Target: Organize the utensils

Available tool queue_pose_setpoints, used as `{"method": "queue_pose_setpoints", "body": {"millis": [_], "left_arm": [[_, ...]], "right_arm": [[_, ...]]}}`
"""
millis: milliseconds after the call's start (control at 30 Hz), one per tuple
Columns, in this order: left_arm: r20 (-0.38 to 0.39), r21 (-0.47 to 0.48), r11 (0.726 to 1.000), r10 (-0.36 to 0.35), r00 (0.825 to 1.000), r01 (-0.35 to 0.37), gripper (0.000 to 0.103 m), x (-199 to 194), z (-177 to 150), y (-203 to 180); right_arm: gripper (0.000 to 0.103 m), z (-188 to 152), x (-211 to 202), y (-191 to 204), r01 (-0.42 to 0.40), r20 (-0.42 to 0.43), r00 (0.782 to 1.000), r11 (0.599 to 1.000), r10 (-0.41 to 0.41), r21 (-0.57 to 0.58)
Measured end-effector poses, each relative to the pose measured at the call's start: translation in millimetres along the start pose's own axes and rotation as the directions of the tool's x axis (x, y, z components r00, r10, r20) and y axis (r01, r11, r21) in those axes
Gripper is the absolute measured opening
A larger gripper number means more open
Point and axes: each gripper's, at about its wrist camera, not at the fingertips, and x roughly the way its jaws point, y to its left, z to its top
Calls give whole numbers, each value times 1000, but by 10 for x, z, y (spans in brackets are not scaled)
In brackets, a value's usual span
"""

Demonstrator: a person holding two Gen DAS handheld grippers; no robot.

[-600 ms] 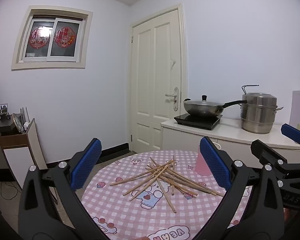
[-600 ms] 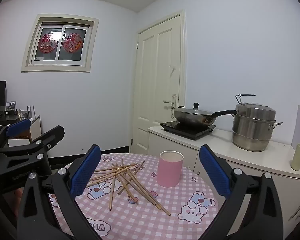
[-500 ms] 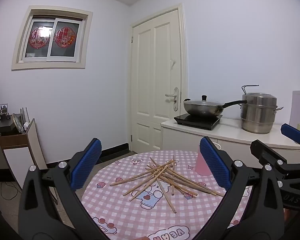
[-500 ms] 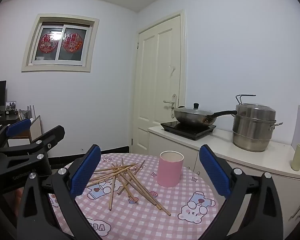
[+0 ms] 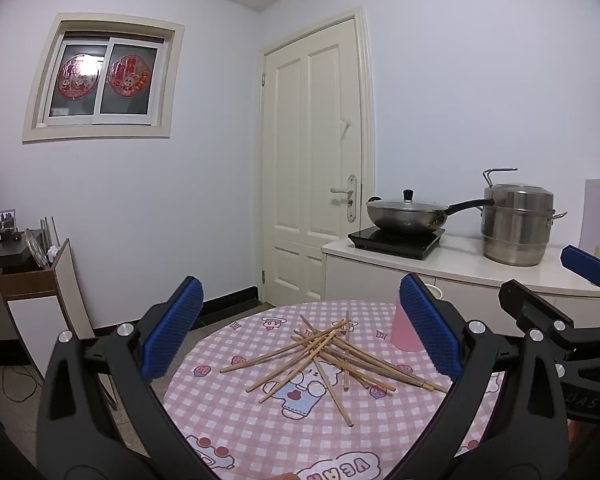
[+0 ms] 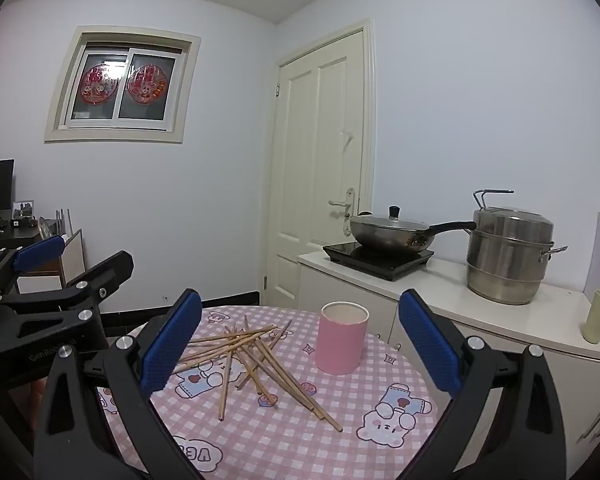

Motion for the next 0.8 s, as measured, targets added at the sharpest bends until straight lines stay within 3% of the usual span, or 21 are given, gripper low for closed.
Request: {"method": "queue_pose_setpoints", "body": {"millis": [800], "left_arm": [[-3,7,1000,-3,1000,3,97,12,-3,-72]], "right_arm": [[95,-81,69,-20,-2,-16,1000,1000,2,7]]}}
